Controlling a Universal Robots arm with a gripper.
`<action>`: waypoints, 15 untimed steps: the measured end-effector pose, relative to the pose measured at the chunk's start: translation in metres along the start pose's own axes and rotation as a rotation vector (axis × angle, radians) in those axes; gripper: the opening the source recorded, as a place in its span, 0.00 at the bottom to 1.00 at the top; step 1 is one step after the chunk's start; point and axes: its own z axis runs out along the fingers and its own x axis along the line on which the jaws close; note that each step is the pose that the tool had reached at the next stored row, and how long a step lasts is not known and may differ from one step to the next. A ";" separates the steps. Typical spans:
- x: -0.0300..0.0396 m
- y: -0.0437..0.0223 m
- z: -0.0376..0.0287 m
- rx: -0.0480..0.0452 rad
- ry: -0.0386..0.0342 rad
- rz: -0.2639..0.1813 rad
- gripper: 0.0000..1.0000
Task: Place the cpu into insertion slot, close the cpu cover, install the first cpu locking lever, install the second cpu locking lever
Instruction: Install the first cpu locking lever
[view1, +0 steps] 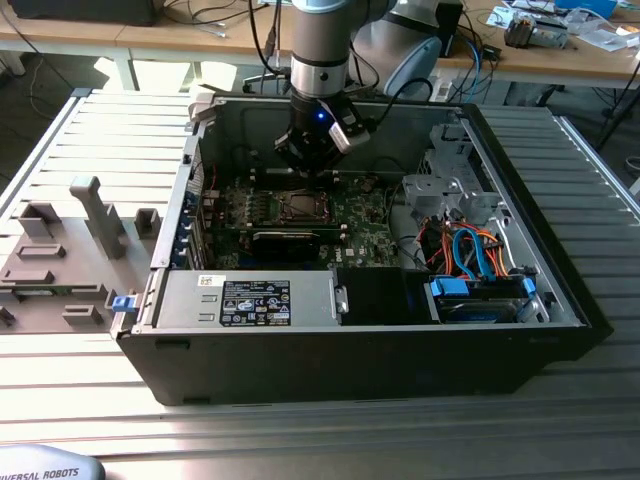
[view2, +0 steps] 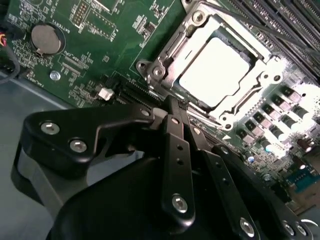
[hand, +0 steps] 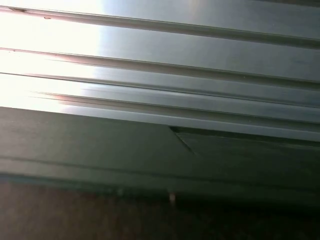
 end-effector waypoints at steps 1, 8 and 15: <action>0.0000 0.0000 0.0007 0.0000 0.0000 0.000 0.11; 0.0000 0.0001 0.0058 0.0001 0.0001 0.000 0.11; 0.0001 -0.0004 0.0108 0.0002 0.0002 0.000 0.11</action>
